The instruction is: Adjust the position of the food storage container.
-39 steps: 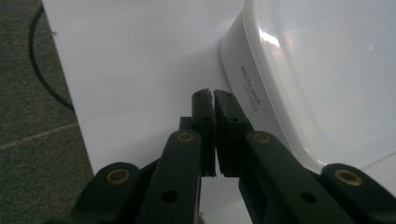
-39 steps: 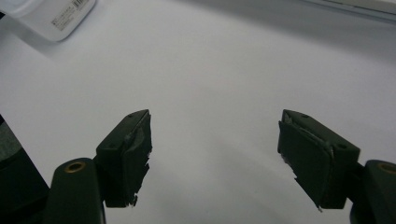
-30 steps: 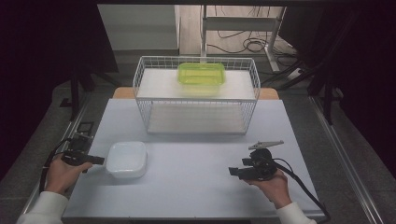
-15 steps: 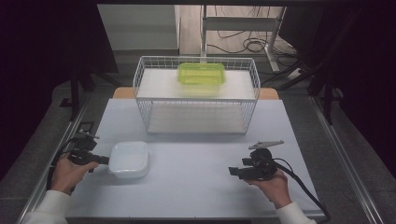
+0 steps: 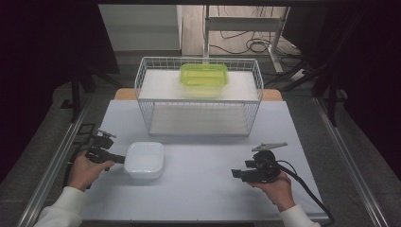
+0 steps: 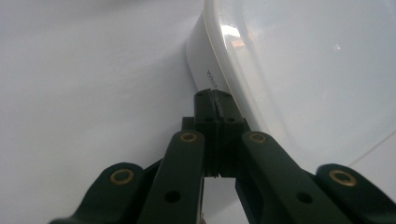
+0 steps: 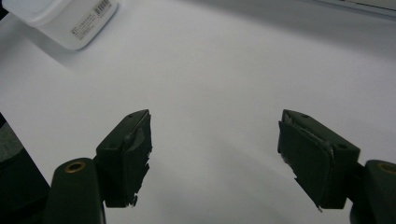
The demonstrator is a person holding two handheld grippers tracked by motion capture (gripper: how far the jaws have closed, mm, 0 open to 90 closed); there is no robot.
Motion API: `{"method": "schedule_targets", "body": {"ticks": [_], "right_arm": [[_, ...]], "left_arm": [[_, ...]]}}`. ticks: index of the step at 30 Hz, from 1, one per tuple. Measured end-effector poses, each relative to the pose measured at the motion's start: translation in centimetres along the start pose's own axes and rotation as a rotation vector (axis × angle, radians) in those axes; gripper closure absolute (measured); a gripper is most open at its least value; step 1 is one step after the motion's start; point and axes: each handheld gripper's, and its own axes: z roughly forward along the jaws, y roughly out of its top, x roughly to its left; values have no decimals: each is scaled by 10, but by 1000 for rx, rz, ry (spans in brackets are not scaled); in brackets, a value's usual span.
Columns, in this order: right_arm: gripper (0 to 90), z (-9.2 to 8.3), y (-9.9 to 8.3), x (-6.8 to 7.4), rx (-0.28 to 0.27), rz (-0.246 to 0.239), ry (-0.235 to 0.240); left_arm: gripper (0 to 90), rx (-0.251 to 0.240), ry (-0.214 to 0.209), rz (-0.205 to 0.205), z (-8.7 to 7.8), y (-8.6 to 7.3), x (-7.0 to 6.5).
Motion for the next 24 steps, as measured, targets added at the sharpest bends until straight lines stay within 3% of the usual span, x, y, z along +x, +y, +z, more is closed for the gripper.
{"method": "schedule_targets", "body": {"ticks": [10, 13, 24], "right_arm": [[259, 0, 0, -1, -2, 3, -3], [259, 0, 0, -1, 3, 1, -1], [261, 0, 0, -1, -10, 5, -12]], "left_arm": [[896, 11, -24, 33, 11, 13, -17], [896, 10, -62, 44, 15, 15, -24], [896, 16, -125, 61, 33, 26, -46]]}}
